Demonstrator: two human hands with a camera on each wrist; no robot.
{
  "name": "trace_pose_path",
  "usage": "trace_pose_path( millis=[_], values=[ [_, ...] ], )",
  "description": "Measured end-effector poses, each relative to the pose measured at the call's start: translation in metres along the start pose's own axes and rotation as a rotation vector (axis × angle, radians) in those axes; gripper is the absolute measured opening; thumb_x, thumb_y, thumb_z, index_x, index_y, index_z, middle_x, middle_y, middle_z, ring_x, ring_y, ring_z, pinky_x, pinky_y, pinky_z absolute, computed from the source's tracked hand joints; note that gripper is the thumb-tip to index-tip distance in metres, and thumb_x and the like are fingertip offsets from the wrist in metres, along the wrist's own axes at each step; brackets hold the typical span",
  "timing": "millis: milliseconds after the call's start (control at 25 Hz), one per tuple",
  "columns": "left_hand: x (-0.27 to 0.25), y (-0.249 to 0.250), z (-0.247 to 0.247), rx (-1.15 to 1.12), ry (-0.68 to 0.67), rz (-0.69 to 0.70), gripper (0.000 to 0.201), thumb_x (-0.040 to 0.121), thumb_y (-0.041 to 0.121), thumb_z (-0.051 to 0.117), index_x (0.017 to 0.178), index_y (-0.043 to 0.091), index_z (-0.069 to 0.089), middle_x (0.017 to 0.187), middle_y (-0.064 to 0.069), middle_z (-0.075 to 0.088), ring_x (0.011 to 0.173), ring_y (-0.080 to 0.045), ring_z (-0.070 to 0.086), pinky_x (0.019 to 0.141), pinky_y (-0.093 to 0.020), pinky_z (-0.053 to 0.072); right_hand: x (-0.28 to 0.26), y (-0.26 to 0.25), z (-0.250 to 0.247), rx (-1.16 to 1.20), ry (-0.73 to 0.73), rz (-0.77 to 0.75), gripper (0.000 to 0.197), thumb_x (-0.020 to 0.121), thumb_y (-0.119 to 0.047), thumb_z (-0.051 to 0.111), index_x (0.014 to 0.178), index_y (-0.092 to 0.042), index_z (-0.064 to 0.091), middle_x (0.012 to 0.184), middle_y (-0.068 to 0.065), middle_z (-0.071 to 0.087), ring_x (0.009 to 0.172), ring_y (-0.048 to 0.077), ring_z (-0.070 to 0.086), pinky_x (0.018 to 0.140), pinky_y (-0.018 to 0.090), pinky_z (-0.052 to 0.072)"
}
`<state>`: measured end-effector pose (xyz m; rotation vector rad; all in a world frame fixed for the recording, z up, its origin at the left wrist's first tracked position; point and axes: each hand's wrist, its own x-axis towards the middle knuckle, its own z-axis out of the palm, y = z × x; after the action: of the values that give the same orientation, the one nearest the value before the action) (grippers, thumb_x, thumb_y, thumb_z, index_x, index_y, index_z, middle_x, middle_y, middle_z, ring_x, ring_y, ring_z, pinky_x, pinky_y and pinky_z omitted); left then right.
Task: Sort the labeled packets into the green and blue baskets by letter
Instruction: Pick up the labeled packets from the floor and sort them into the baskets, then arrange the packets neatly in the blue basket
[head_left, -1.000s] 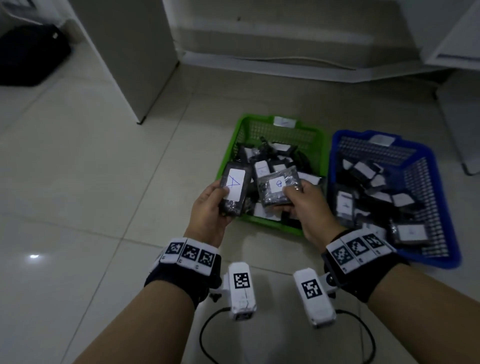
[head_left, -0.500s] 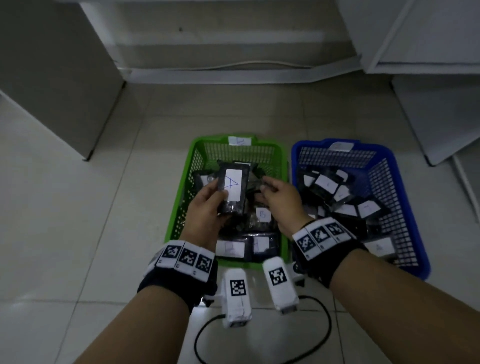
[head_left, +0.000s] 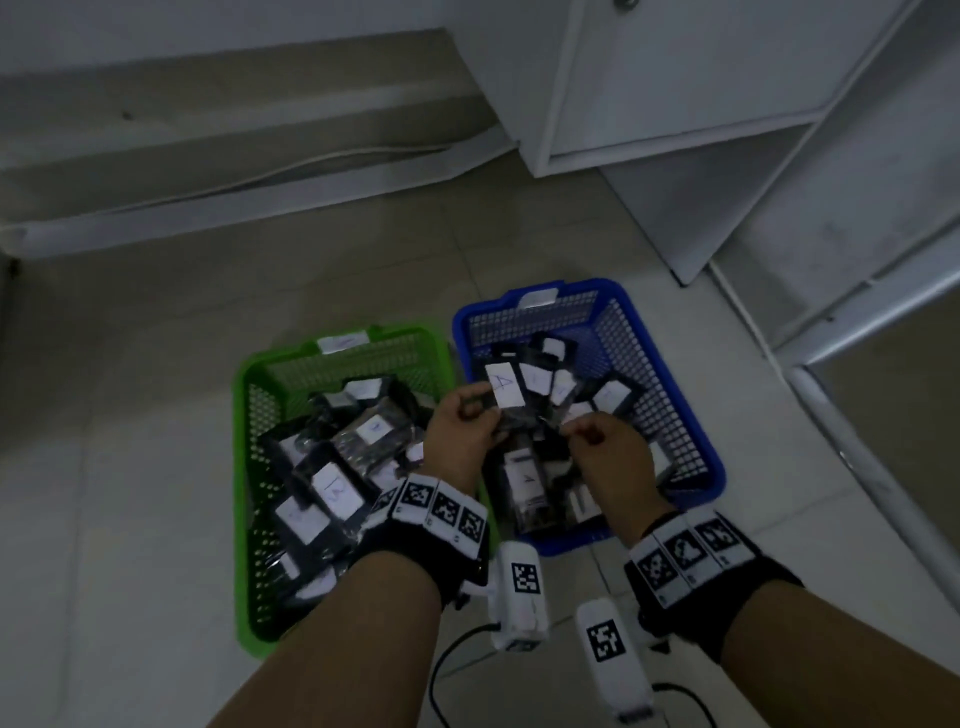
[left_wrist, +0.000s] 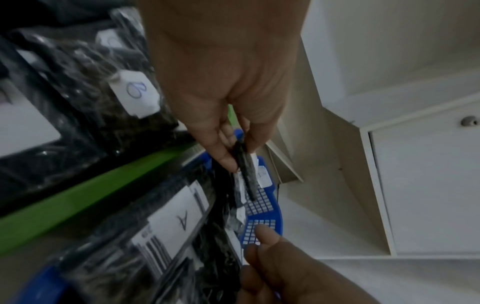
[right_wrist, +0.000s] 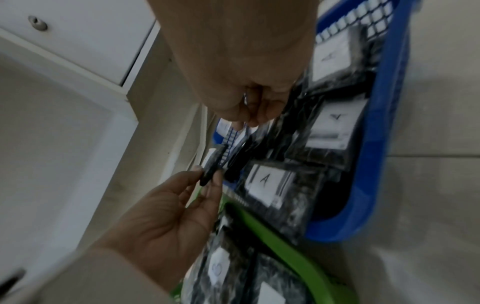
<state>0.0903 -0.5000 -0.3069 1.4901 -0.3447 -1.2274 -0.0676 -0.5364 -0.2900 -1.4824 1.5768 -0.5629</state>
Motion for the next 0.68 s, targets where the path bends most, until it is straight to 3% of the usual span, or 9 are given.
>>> trace_pose_path(
  millis=[80,200,280,440,600,680],
  values=[
    [0.006,-0.006,0.01,0.142,-0.12,0.003,0.029,0.091,0.006,0.057,0.117,0.019,0.058,0.121,-0.006,0.062,0.106,-0.021,0.062,0.088,-0.033,0.052,0.002,0.01,-0.015,-0.01,-0.016,0.048,0.022,0.087,-0.003,0.054,0.08,-0.021,0.066,0.085,0.004,0.068,0.078,0.021,0.063,0.071,0.033,0.054],
    [0.011,-0.01,0.014,0.281,-0.206,-0.022,0.035,0.093,0.01,0.054,0.127,0.017,0.056,0.129,-0.005,0.058,0.113,-0.022,0.058,0.099,-0.041,0.048,0.005,0.012,-0.029,-0.049,-0.101,0.068,0.017,0.088,-0.006,0.056,0.088,-0.014,0.071,0.094,0.009,0.071,0.084,0.022,0.065,0.079,0.035,0.055],
    [0.012,-0.01,0.012,0.261,-0.167,-0.008,0.03,0.092,0.008,0.054,0.118,0.022,0.061,0.125,-0.007,0.061,0.11,-0.023,0.06,0.099,-0.044,0.048,0.007,0.006,-0.029,-0.016,-0.154,0.072,0.016,0.088,-0.006,0.057,0.09,-0.012,0.072,0.096,0.009,0.071,0.09,0.021,0.066,0.087,0.036,0.055],
    [-0.005,-0.005,0.007,0.251,-0.061,0.029,0.028,0.091,0.006,0.052,0.093,0.031,0.065,0.1,-0.001,0.068,0.095,-0.024,0.065,0.09,-0.043,0.054,0.009,-0.009,-0.02,0.023,-0.1,0.044,0.017,0.089,-0.008,0.057,0.089,-0.015,0.072,0.09,0.006,0.071,0.083,0.019,0.066,0.082,0.033,0.057],
    [-0.017,-0.007,0.006,0.318,0.006,0.134,0.029,0.091,0.006,0.05,0.096,0.03,0.065,0.103,-0.003,0.069,0.086,-0.021,0.065,0.08,-0.043,0.054,0.009,-0.007,-0.013,-0.011,0.002,0.005,0.018,0.087,-0.004,0.055,0.091,-0.011,0.072,0.087,0.002,0.068,0.08,0.015,0.063,0.07,0.021,0.052],
    [-0.014,-0.008,0.005,0.338,0.061,0.162,0.029,0.091,0.006,0.049,0.094,0.03,0.066,0.101,0.001,0.07,0.089,-0.015,0.065,0.083,-0.038,0.055,0.02,0.003,-0.008,-0.046,0.008,-0.053,0.016,0.086,-0.006,0.057,0.094,-0.012,0.069,0.093,0.005,0.065,0.084,0.018,0.062,0.074,0.026,0.053]
  ],
)
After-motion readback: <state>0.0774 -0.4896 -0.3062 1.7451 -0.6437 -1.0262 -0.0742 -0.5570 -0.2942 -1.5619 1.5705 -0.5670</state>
